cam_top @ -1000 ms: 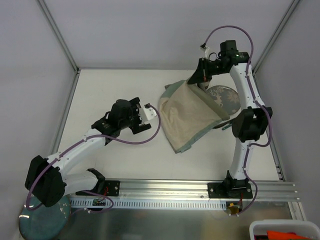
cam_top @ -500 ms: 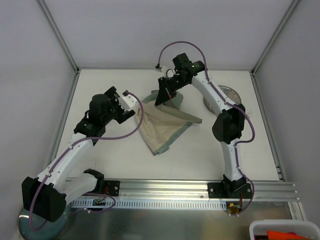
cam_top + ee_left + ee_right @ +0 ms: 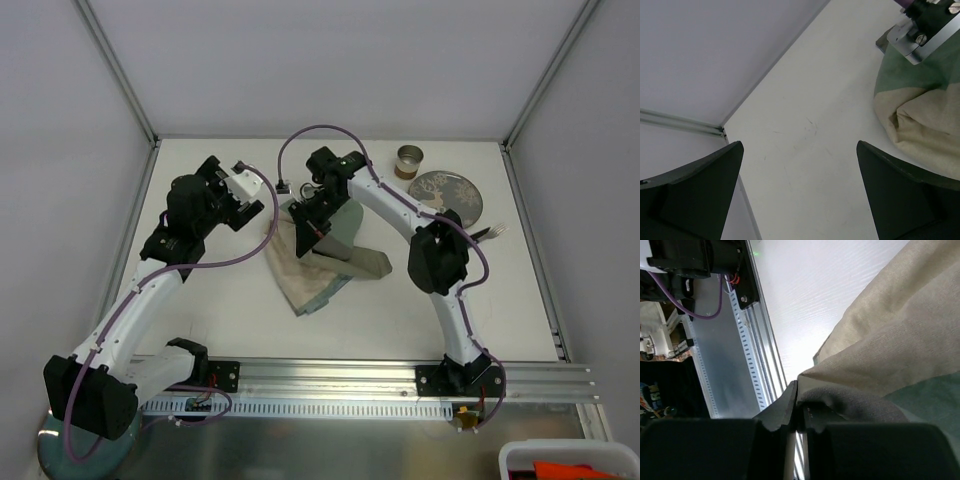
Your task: Set the dinner table for one person
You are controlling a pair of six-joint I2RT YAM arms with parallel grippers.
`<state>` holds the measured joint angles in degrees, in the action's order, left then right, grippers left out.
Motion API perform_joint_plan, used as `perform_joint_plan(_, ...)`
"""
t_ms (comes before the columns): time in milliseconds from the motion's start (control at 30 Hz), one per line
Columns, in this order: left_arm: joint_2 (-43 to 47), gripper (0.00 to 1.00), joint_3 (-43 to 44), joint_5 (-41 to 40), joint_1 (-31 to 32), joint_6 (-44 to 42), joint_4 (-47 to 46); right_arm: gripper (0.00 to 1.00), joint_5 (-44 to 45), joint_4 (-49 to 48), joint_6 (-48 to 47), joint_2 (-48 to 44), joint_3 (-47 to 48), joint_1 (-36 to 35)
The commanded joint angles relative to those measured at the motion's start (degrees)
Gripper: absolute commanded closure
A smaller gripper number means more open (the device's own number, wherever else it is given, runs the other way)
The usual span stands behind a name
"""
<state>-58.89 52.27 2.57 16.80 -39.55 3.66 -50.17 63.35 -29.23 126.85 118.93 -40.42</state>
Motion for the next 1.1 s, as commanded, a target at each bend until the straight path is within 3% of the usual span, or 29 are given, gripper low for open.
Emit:
perform_joint_plan(0,0.6,0.01,0.7,1.2,-0.2,1.3,-1.1,0.88,0.2,0.9,-1.5,-0.1,1.5,1.0)
perform_joint_plan(33,0.7,0.01,0.9,1.5,-0.2,1.3,-1.0,0.72,2.3,0.8,-2.1,-1.3,0.5,1.3)
perform_joint_plan(67,0.7,0.01,1.0,1.9,-0.2,1.3,-0.9,0.49,3.6,0.5,-2.8,-2.5,-0.6,2.1)
perform_joint_plan(233,-1.3,0.01,4.6,6.6,-0.1,1.8,1.9,0.37,3.1,-0.9,-4.5,-11.4,-7.6,12.8)
perform_joint_plan(333,-3.5,0.01,6.9,13.4,0.3,3.7,3.4,0.34,7.3,-1.3,-8.6,-19.3,-12.5,18.5)
perform_joint_plan(467,-7.2,0.01,6.6,16.3,5.8,-0.1,3.9,0.34,17.5,-6.2,-15.5,-30.0,-28.8,19.5)
perform_joint_plan(500,-8.1,0.01,6.3,15.6,7.6,-4.0,3.9,0.33,19.0,-10.5,-16.5,-34.3,-36.7,19.2)
perform_joint_plan(600,-12.5,0.01,3.9,9.1,16.4,-14.0,3.7,0.32,27.4,-17.9,-20.6,-40.8,-51.2,17.1)
perform_joint_plan(633,-14.8,0.01,2.2,3.1,18.5,-16.2,2.9,0.31,32.5,-23.0,-21.7,-45.0,-54.7,14.3)
perform_joint_plan(700,-16.3,0.02,-0.4,-0.9,22.8,-22.5,-1.7,0.28,36.5,-28.4,-24.0,-49.4,-61.0,10.5)
perform_joint_plan(800,-17.2,0.01,-3.4,-5.2,23.5,-25.2,-8.3,0.23,40.1,-38.7,-25.2,-56.1,-69.9,4.3)
perform_joint_plan(967,-17.9,0.01,-12.4,-12.8,23.4,-34.9,-28.4,0.22,42.7,-43.9,-31.0,-56.2,-75.3,1.8)
perform_joint_plan(1067,-17.1,0.01,-12.1,-13.3,23.1,-35.2,-29.1,0.22,42.6,-46.8,-34.4,-54.3,-77.7,0.9)
